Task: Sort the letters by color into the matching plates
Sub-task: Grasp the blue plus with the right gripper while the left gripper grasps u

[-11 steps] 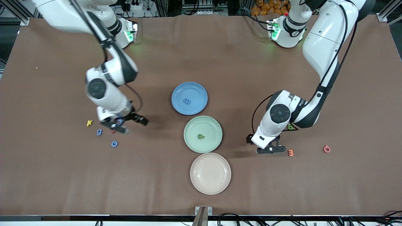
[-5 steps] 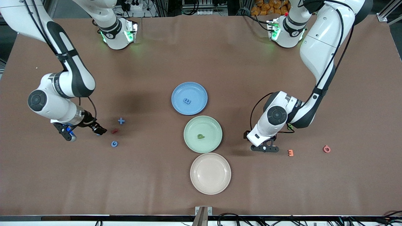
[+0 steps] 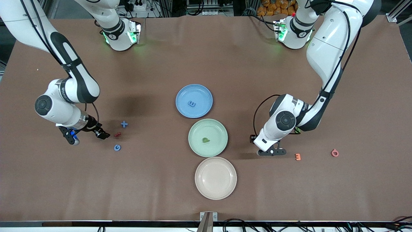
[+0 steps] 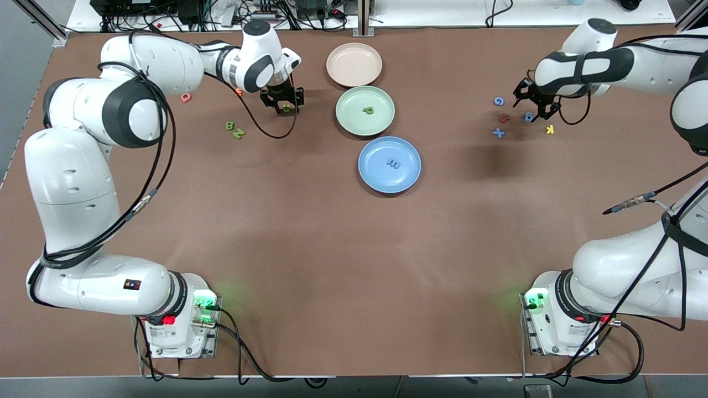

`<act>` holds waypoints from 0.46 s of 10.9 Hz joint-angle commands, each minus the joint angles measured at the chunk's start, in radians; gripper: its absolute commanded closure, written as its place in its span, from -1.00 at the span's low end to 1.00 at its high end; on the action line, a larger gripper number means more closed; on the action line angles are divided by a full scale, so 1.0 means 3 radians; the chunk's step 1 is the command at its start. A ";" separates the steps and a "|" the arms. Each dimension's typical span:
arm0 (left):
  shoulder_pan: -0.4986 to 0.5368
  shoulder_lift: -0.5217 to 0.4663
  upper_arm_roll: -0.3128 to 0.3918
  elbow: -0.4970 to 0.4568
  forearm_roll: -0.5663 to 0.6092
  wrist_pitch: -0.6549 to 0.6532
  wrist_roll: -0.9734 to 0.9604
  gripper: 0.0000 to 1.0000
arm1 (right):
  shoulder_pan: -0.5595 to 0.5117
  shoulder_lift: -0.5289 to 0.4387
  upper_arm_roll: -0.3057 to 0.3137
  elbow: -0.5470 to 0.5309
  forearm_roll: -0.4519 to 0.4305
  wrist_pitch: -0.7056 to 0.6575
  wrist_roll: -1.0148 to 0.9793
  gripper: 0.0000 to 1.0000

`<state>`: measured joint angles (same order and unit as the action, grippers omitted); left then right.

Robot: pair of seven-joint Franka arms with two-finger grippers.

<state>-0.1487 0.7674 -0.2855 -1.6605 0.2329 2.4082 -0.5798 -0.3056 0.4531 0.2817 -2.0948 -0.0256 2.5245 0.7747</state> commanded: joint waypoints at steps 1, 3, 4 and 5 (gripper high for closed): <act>-0.0087 0.0014 0.0006 0.0038 -0.0132 -0.0051 -0.0230 1.00 | 0.0068 0.0003 -0.0008 -0.0079 0.0039 0.0114 0.0056 -0.52; -0.0087 0.0019 0.0011 0.0038 -0.0132 -0.0051 -0.0220 1.00 | 0.0133 -0.0002 -0.0003 -0.0089 0.0044 0.0109 0.0198 -0.45; -0.0087 0.0014 0.0011 0.0038 -0.0132 -0.0051 -0.0220 1.00 | 0.0245 -0.0017 -0.0003 -0.0114 0.0039 0.0114 0.0397 -0.43; -0.0087 0.0014 0.0011 0.0038 -0.0132 -0.0051 -0.0220 1.00 | 0.0297 -0.0022 -0.0003 -0.0125 0.0034 0.0114 0.0434 -0.40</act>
<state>-0.1656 0.7643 -0.2855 -1.6534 0.2209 2.4005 -0.6357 -0.2675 0.4650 0.2828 -2.1109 -0.0231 2.5491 0.8329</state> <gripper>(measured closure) 0.749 0.282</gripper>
